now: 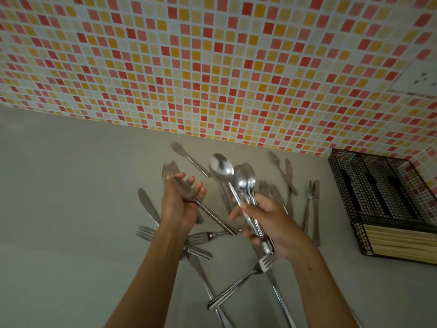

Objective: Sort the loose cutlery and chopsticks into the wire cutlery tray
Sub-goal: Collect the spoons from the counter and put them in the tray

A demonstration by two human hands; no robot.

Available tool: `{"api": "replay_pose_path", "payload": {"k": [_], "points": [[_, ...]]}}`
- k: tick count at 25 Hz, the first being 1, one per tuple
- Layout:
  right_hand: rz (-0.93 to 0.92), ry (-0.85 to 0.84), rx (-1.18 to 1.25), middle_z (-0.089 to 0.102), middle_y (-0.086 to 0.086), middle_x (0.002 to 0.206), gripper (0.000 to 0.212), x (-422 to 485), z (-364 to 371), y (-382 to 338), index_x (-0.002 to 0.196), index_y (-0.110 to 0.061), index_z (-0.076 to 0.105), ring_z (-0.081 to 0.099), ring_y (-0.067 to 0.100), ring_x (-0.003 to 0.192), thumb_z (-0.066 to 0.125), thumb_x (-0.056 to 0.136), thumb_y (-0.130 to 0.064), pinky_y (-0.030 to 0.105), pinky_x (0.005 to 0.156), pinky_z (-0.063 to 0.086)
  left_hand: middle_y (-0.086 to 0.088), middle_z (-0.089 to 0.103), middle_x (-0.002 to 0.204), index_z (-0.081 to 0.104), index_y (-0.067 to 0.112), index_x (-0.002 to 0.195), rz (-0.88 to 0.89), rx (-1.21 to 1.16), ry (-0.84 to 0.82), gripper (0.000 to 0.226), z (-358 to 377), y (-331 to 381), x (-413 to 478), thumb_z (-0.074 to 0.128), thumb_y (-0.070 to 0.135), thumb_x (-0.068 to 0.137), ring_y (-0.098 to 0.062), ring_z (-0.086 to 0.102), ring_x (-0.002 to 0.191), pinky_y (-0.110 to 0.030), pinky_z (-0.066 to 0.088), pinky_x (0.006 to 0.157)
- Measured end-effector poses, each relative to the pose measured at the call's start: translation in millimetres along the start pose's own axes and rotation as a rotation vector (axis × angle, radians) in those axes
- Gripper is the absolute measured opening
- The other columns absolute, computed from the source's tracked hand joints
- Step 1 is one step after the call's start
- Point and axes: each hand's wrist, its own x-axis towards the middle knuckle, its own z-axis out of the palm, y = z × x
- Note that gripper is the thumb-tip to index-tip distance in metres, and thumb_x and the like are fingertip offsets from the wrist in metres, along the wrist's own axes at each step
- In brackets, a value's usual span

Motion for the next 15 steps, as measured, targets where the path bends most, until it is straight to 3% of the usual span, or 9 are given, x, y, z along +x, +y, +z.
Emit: {"api": "replay_pose_path", "payload": {"k": [3,7,15], "points": [[0.001,-0.070,-0.175,0.074,0.005,0.093,0.016,-2.0,10.1,-5.0,0.112,-0.016,0.054,0.050,0.014,0.046,0.047,0.098,-0.020,0.018,0.036,0.033,-0.010,0.064,0.089,0.055,0.017,0.087,-0.010,0.032,-0.059,0.024,4.4,-4.7,-5.6,0.038,0.028,0.100,-0.023,0.062,0.081,-0.034,0.053,0.066],[0.013,-0.045,-0.167,0.073,0.012,0.078,0.016,3.9,20.4,-3.7,0.108,-0.011,0.053,0.041,0.013,0.036,0.048,0.097,-0.021,0.015,0.034,0.026,-0.006,0.070,0.082,0.059,0.016,0.092,-0.033,-0.009,-0.058,0.030,12.5,-6.9,-11.4,0.037,0.034,0.101,-0.019,0.064,0.082,-0.031,0.051,0.070],[0.013,-0.021,-0.316,0.064,0.016,0.061,0.025,9.4,23.5,-1.7,0.104,-0.005,0.053,0.053,0.022,0.034,0.054,0.093,-0.027,0.018,0.034,0.032,-0.014,0.065,0.107,0.059,0.016,0.103,-0.028,0.009,-0.100,0.040,10.0,-7.5,-6.1,0.030,0.044,0.101,-0.028,0.062,0.106,-0.042,0.047,0.098]]}}
